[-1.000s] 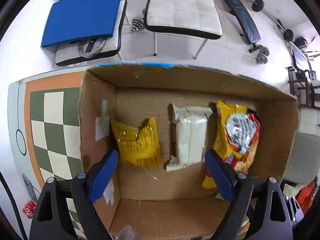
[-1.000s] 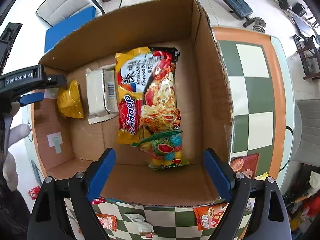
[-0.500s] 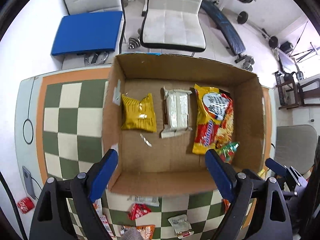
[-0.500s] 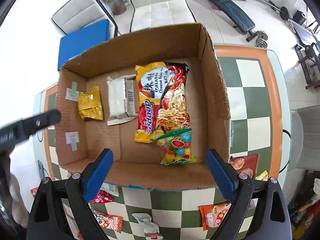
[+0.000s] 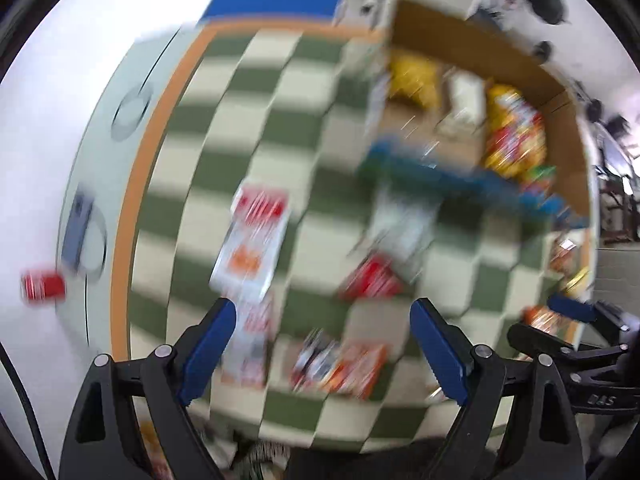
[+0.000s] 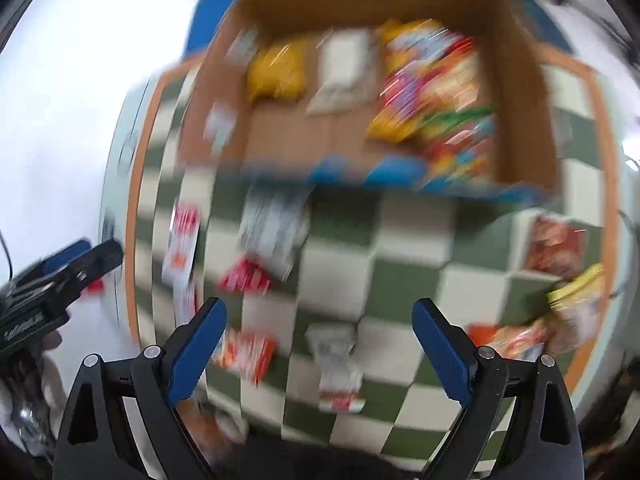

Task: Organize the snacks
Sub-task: 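Grasp the panda-print bag with right tool while left tool grasps red-white spicy strip pack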

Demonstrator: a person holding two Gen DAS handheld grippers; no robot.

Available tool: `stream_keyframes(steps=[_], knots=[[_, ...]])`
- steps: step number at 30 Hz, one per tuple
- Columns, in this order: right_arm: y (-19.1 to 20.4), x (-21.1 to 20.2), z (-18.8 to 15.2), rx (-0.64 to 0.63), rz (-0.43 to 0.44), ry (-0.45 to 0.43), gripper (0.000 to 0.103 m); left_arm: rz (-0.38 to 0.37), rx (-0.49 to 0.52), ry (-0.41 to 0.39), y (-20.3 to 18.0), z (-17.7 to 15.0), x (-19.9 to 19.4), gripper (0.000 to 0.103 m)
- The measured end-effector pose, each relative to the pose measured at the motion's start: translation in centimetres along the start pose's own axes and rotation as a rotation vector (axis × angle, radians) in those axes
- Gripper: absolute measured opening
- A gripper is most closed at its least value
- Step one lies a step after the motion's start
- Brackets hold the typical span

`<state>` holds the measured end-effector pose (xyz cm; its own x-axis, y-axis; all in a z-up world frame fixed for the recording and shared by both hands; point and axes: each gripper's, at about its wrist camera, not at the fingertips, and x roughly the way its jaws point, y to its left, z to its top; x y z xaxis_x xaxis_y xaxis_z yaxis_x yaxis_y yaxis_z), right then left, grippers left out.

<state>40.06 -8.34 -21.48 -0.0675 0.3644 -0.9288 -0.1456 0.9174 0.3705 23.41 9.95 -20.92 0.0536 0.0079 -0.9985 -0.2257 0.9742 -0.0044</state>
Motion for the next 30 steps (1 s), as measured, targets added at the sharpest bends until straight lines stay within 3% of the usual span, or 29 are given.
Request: stream_keyframes(steps=[5, 9, 13, 18, 21, 23, 25, 28, 30], knots=[[6.7, 6.5, -3.4, -0.26, -0.014, 0.149, 0.096, 0.074, -0.1, 0.103, 6.1, -7.1, 4.9, 0.089], [11.8, 12.1, -5.5, -0.461, -0.076, 0.254, 0.096, 0.087, -0.172, 0.163, 9.4, -10.4, 7.8, 0.089], [15.1, 17.2, -7.0, -0.634, -0.166, 0.341, 0.096, 0.095, -0.213, 0.18, 11.3, -11.8, 9.6, 0.089], [16.8, 20.9, -7.8, -0.758, -0.239, 0.415, 0.096, 0.095, -0.242, 0.192, 12.8, -11.9, 11.3, 0.089], [16.5, 21.9, -7.7, -0.735, -0.267, 0.417, 0.091, 0.096, -0.226, 0.193, 12.5, -11.3, 12.0, 0.089], [15.7, 22.1, -7.3, -0.667, -0.251, 0.42, 0.078, 0.095, -0.203, 0.193, 12.3, -10.5, 12.5, 0.089], [14.6, 21.5, -6.2, -0.565, -0.252, 0.399, 0.069, 0.092, -0.177, 0.194, 11.8, -9.5, 13.1, 0.089], [11.5, 20.3, -4.3, -0.331, -0.254, 0.373, 0.069, 0.089, -0.132, 0.203, 10.9, -8.0, 14.2, 0.089], [8.9, 19.2, -3.1, -0.162, -0.212, 0.349, 0.069, 0.093, -0.104, 0.218, 10.4, -6.9, 15.0, 0.089]])
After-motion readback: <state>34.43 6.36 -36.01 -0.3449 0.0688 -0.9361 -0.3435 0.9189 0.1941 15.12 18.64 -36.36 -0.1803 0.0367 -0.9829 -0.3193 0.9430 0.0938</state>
